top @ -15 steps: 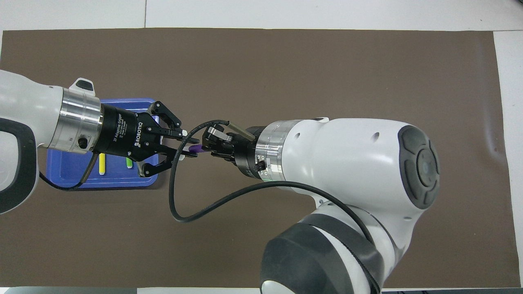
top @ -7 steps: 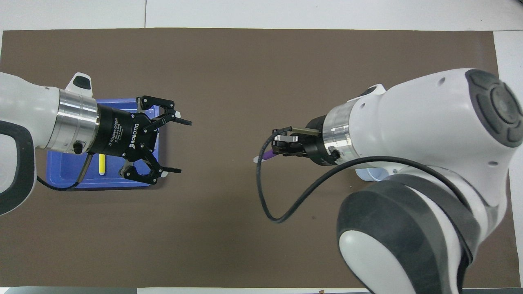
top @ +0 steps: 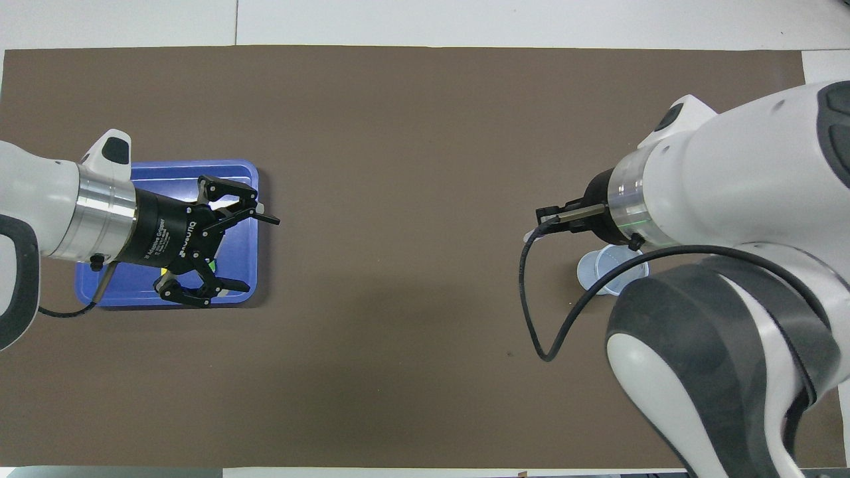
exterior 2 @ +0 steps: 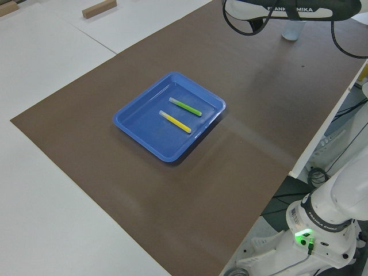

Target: Transfer and insert pens with both arms

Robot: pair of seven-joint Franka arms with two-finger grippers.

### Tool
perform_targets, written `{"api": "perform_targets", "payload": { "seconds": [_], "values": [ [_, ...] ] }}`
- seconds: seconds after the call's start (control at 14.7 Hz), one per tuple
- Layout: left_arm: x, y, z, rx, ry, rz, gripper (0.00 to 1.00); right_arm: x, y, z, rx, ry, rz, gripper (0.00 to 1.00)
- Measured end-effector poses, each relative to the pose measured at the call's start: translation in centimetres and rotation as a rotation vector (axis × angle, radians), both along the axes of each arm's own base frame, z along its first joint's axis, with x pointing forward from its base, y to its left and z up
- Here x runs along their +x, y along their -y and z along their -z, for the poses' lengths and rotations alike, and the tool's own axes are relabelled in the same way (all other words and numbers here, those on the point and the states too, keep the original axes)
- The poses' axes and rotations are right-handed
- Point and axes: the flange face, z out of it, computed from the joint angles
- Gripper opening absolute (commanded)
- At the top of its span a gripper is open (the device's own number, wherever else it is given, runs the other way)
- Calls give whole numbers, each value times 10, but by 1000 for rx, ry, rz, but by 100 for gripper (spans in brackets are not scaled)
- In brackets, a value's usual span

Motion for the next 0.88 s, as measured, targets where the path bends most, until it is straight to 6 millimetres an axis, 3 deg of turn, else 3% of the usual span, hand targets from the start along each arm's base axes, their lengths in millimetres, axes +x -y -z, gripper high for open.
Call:
{"api": "perform_targets", "payload": {
  "seconds": [0.34,0.54,0.68,0.88],
  "values": [
    [7,-63,19,107,202,308,100,11,67,38,-84,-16,-76,0],
    [16,-104,34,174,299,443,100,6,78,81,-90,-55,-63,0],
    [25,-114,50,224,336,526,100,0,79,103,-95,-90,-64,0],
    [42,-127,83,241,371,631,100,-7,94,118,-98,-123,-41,0]
  ]
}}
